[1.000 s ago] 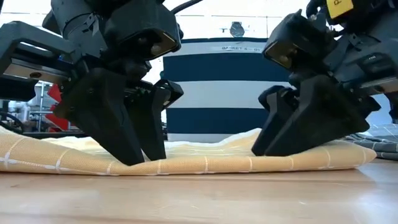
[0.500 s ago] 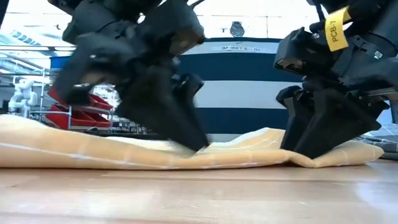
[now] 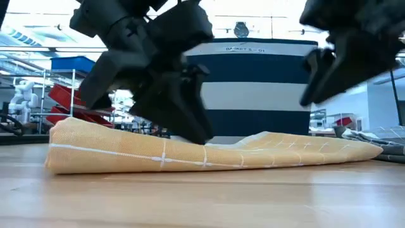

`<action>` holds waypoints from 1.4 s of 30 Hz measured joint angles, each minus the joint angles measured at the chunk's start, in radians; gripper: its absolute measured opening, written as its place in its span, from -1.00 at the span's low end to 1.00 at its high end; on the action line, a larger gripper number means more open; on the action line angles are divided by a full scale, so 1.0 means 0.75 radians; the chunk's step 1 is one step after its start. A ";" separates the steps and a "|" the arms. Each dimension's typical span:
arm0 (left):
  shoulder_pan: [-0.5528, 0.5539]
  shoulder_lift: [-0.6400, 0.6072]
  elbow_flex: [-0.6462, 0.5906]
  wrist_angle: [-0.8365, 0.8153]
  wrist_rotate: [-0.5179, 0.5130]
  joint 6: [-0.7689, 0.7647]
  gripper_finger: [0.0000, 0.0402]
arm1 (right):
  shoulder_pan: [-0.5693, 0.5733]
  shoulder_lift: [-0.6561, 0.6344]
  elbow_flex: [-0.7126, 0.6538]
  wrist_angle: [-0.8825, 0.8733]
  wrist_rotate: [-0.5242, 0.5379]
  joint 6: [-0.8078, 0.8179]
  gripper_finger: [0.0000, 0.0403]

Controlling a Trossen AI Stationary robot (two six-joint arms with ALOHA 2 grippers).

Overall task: Fold towel
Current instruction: Fold the orange patterned towel

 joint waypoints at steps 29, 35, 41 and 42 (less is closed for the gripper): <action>-0.106 -0.071 0.003 -0.336 0.062 -0.080 -0.26 | 0.071 0.313 0.004 0.216 -0.018 0.323 -0.21; -0.106 -0.071 0.003 -0.259 0.167 -0.140 -0.26 | 0.058 0.313 0.004 0.070 -0.007 0.343 -0.21; -0.106 -0.071 0.003 -0.165 0.241 -0.147 -0.26 | 0.015 0.309 0.009 -0.056 0.053 0.337 -0.21; -0.105 -0.071 0.003 -0.147 0.243 -0.146 -0.26 | 0.011 0.308 0.009 -0.071 0.072 0.328 -0.21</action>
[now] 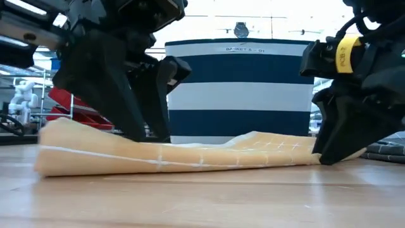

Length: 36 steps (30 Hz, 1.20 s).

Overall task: Fold towel
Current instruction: Fold the orange patterned towel

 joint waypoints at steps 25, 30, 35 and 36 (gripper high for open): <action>0.010 -0.061 0.001 -0.203 -0.336 0.025 -0.26 | 0.036 -0.016 0.058 0.723 0.104 -0.513 -0.21; 0.007 -0.061 0.001 -0.356 -0.385 0.010 -0.26 | 0.013 0.045 0.057 0.863 0.078 -0.567 -0.21; -0.001 -0.061 0.001 -0.443 -0.322 -0.036 -0.26 | -0.014 0.159 0.060 1.042 -0.025 -0.569 -0.21; -0.002 -0.061 0.001 -0.441 -0.291 -0.036 -0.26 | -0.018 0.186 0.068 1.059 -0.033 -0.570 -0.21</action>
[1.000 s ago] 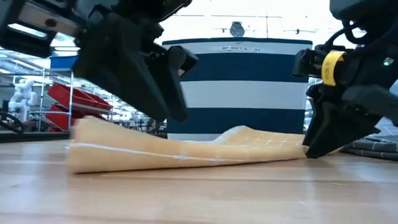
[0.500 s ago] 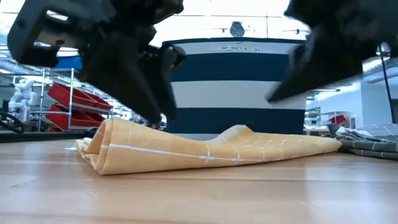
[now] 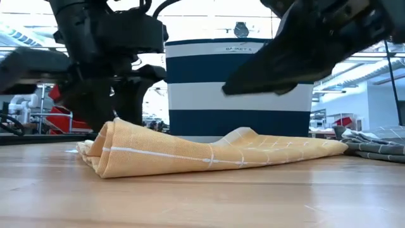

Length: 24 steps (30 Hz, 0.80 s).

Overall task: Fold towel
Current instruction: Fold the orange patterned towel

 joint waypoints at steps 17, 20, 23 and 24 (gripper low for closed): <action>0.003 0.000 -0.001 0.353 0.266 0.049 -0.26 | 0.002 0.114 0.134 0.017 -0.174 -0.017 -0.21; 0.004 0.000 -0.001 0.351 0.266 0.068 -0.26 | 0.001 0.114 0.134 0.018 -0.165 -0.014 -0.21; 0.004 0.000 -0.001 0.343 0.270 0.061 -0.26 | -0.001 0.114 0.134 0.019 -0.162 -0.015 -0.21; 0.004 0.000 -0.001 0.342 0.281 0.055 -0.26 | -0.003 0.114 0.134 0.019 -0.162 -0.015 -0.21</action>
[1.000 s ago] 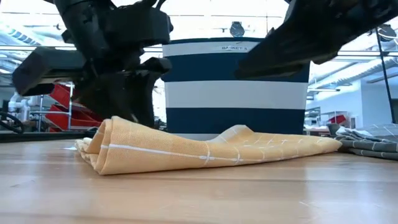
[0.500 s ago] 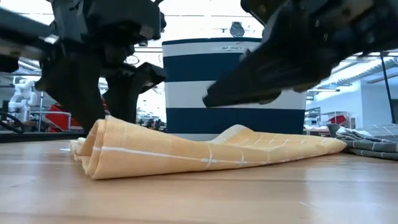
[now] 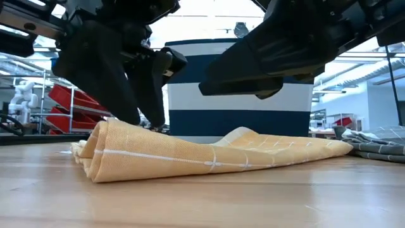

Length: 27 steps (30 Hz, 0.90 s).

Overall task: Fold towel
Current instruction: Fold the orange patterned towel

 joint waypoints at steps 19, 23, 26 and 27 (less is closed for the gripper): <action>-0.004 0.077 -0.008 0.209 0.051 0.016 -0.26 | 0.000 -0.001 0.000 -0.091 -0.033 0.055 -0.21; 0.004 0.077 -0.008 0.216 0.017 0.054 -0.26 | 0.027 0.000 -0.001 -0.119 -0.028 0.087 -0.21; 0.005 0.072 -0.007 0.182 -0.219 0.092 -0.26 | 0.032 0.000 -0.001 -0.077 0.015 0.085 -0.21; 0.005 0.068 -0.007 0.165 -0.303 0.103 -0.26 | 0.028 0.000 -0.001 -0.059 0.018 0.078 -0.21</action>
